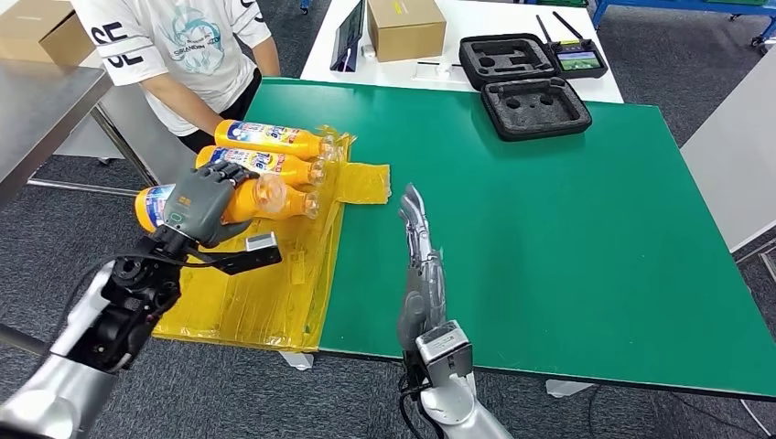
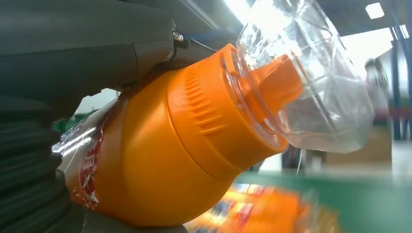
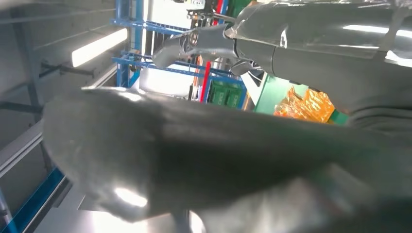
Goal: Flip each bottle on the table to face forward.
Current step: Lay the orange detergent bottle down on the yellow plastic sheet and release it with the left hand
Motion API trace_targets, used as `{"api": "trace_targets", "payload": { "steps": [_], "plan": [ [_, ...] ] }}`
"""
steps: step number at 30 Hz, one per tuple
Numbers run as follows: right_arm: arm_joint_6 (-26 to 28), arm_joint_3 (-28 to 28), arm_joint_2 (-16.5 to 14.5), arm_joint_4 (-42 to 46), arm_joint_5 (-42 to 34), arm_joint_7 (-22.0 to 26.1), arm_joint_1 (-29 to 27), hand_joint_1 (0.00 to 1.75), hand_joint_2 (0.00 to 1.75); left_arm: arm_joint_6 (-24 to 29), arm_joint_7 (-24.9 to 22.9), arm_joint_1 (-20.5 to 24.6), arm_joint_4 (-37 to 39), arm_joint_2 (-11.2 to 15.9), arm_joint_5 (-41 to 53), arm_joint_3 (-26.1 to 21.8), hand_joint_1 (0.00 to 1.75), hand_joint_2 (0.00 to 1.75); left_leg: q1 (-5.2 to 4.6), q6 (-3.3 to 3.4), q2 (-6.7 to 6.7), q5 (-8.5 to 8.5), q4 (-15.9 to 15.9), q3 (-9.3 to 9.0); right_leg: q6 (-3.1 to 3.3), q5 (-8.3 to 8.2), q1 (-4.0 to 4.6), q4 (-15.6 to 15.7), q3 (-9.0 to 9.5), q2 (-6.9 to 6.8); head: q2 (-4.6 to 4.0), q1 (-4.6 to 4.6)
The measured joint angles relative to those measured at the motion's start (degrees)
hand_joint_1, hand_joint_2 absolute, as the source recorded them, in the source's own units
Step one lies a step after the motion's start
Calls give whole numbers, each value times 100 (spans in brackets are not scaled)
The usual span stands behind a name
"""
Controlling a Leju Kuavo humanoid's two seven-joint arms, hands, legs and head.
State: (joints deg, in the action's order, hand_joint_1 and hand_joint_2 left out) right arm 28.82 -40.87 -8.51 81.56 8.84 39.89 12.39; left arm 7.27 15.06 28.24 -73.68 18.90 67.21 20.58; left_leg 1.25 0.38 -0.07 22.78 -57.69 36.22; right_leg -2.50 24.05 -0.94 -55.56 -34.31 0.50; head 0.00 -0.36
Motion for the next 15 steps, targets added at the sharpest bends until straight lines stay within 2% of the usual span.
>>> {"api": "trace_targets", "payload": {
  "steps": [2, 7, 10, 15],
  "plan": [
    [-25, 0, 20, 22, -21, 0, -25, 0, 0, -211, 33, 90, 103, 212, -1, 202, 175, 175, 1, -1, 1, -1, 0, 0, 0, 1, 1, 0, -1, 1, 0, 0],
    [-101, 0, 60, 33, -35, 0, -29, 0, 0, -802, 58, 230, 385, 504, 0, 715, 175, 175, 1, -2, -6, 1, 0, 3, 1, 3, 1, 0, 0, 0, 0, 1],
    [-134, 0, 73, 27, -56, 0, 13, 0, 0, -1094, 131, 341, 703, 561, -21, 1080, 175, 175, 1, -2, -9, 1, 0, 4, 1, 3, -1, 0, 0, -1, 0, 2],
    [-145, 7, 62, -34, -28, 0, 168, 0, 0, -1139, 126, 530, 1338, 519, -54, 1562, 175, 175, 0, -2, -10, 0, 0, 3, 0, 1, -1, 0, 0, 0, 0, 2]
  ]
}}
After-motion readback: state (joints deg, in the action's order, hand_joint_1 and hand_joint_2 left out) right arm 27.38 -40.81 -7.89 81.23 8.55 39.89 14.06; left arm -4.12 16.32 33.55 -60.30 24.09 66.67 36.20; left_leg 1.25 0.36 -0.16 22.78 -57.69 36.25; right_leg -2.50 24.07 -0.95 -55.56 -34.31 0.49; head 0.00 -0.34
